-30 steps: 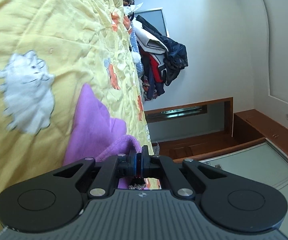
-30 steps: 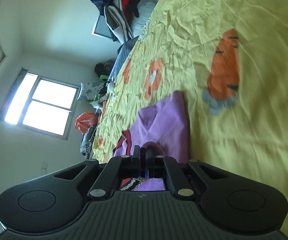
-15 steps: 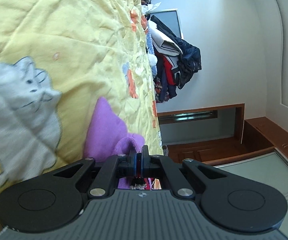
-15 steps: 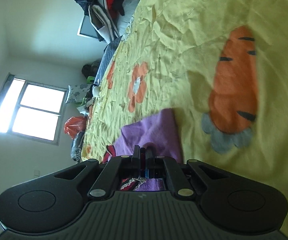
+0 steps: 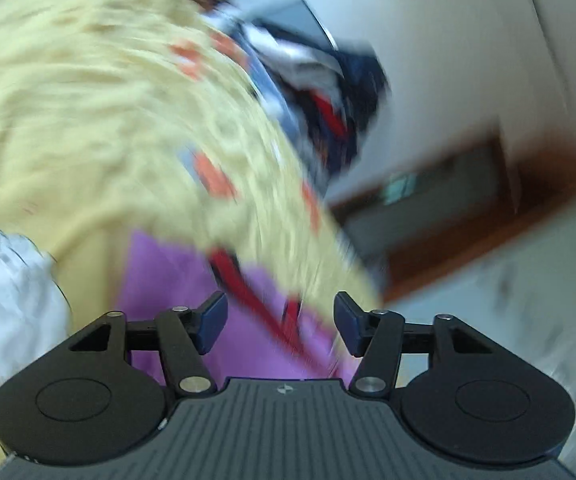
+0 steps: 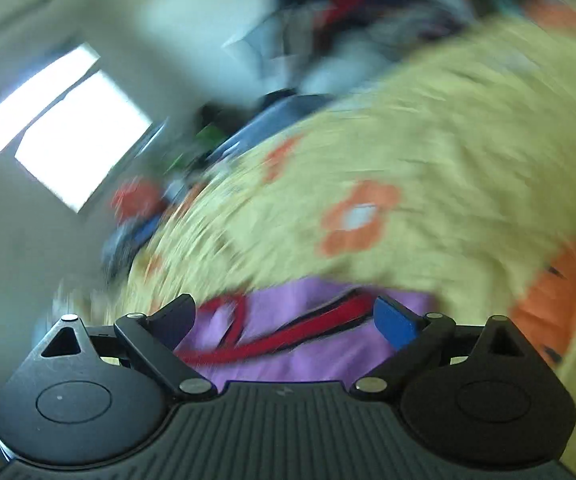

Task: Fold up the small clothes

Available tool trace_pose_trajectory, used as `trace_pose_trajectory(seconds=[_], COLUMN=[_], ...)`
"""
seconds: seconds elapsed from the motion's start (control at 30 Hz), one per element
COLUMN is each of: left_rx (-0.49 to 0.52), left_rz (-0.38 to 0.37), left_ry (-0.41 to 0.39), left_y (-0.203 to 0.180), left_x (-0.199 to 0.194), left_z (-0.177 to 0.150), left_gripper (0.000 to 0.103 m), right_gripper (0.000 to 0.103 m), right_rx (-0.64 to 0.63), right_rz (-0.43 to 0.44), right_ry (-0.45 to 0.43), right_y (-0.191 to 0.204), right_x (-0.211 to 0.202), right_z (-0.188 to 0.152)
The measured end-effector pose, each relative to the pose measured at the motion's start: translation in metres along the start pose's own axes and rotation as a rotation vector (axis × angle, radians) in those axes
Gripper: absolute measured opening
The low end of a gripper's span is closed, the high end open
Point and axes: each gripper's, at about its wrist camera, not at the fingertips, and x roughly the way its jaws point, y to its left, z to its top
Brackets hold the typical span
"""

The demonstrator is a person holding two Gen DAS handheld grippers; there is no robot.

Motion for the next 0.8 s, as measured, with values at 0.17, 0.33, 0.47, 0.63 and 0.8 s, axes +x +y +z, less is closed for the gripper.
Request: trace_pose_trajectory(seconds=[0.17,0.33,0.47,0.63,0.8], left_rx=[0.474,0.659,0.575,0.622,0.780], left_rz=[0.275,0.438,0.484,0.399,0.450], left_ry=[0.115,0.074,0.025,0.056,0.146], left_y=[-0.065,-0.070,-0.079,-0.092,-0.082], left_x=[0.061,0.083,0.057,0.002,-0.018], left_z=[-0.051,-0.064,-0.061,-0.107,-0.161], left_gripper=[0.065,0.068,0.066,0.070,0.069], right_gripper=[0.095,0.097,0.096,0.097,0.097], right_rx=[-0.328,-0.367,-0.361,-0.405,-0.486], right_rz=[-0.221,-0.368,-0.384,-0.337,-0.360], right_ry=[0.228,0.195,0.196,0.171,0.199], right_y=[0.054,0.045,0.050,0.083,0.093], right_x=[0.067,0.105,0.092,0.028,0.001], right_z=[-0.034,-0.028,-0.019,-0.061,-0.125])
